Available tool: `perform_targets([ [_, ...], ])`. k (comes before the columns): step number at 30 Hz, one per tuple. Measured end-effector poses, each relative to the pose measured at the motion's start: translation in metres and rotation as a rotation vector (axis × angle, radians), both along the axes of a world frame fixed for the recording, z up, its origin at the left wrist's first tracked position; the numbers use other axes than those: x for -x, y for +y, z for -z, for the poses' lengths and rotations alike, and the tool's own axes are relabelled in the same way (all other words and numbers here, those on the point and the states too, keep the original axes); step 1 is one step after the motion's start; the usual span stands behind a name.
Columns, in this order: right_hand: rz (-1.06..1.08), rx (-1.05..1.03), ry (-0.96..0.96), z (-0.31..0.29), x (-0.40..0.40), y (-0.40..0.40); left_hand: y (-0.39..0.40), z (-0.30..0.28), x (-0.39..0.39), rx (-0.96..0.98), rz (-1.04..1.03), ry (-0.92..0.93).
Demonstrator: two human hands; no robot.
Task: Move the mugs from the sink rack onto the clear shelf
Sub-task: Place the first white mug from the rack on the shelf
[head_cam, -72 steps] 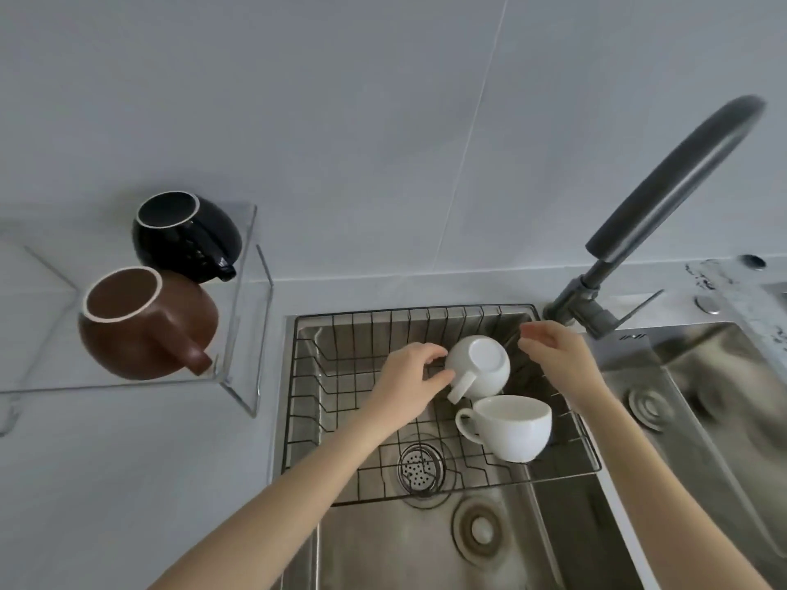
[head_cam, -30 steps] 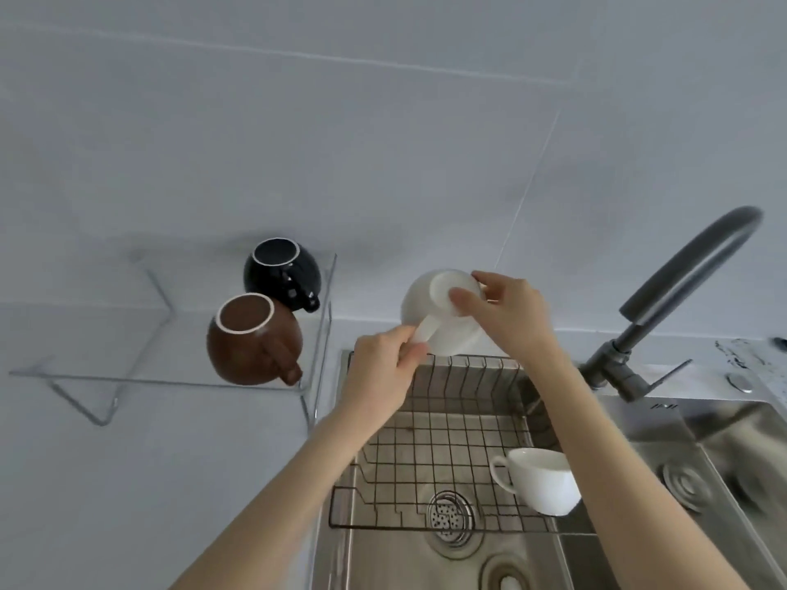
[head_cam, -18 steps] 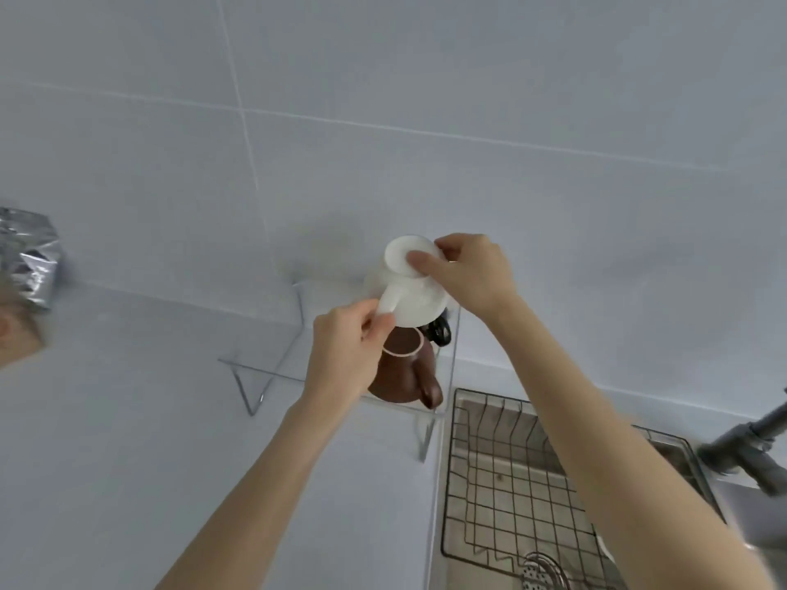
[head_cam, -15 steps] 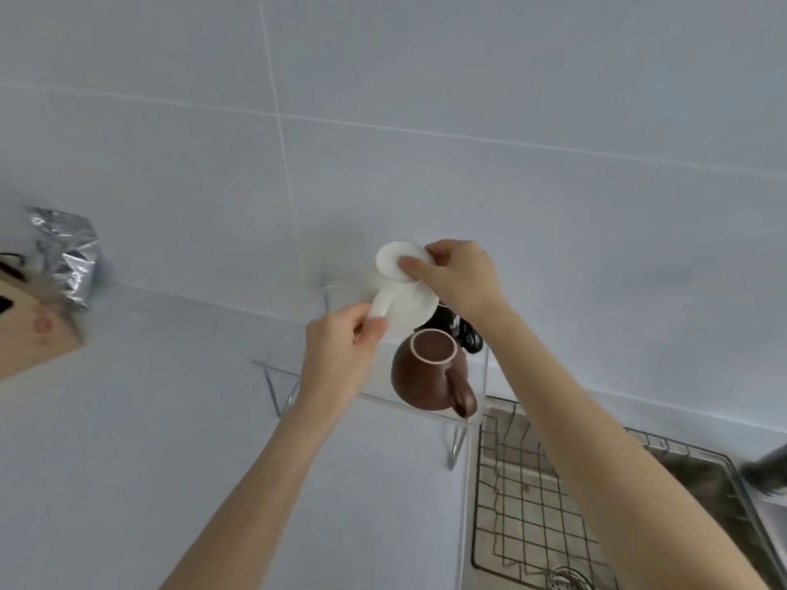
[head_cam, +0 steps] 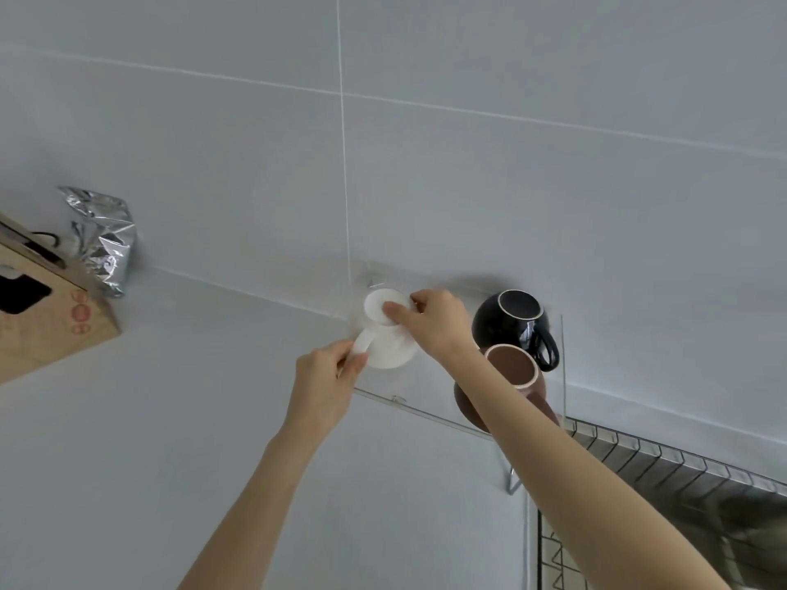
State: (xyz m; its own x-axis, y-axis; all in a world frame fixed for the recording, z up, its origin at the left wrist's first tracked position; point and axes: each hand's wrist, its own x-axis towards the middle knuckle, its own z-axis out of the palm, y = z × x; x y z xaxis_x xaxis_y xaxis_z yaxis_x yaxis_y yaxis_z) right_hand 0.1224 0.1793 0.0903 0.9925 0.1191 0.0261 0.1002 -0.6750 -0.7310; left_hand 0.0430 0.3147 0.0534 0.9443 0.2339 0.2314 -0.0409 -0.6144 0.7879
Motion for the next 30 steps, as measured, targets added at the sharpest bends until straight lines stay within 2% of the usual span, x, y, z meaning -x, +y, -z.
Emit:
perform_targets([
  [15,0.025,0.040,0.024,0.010,0.008,0.015,0.025,0.011,-0.005,0.013,0.027,0.059],
  [30,0.060,-0.009,0.046,0.018,0.014,0.022,0.034,0.004,-0.001,0.060,0.004,0.093],
])
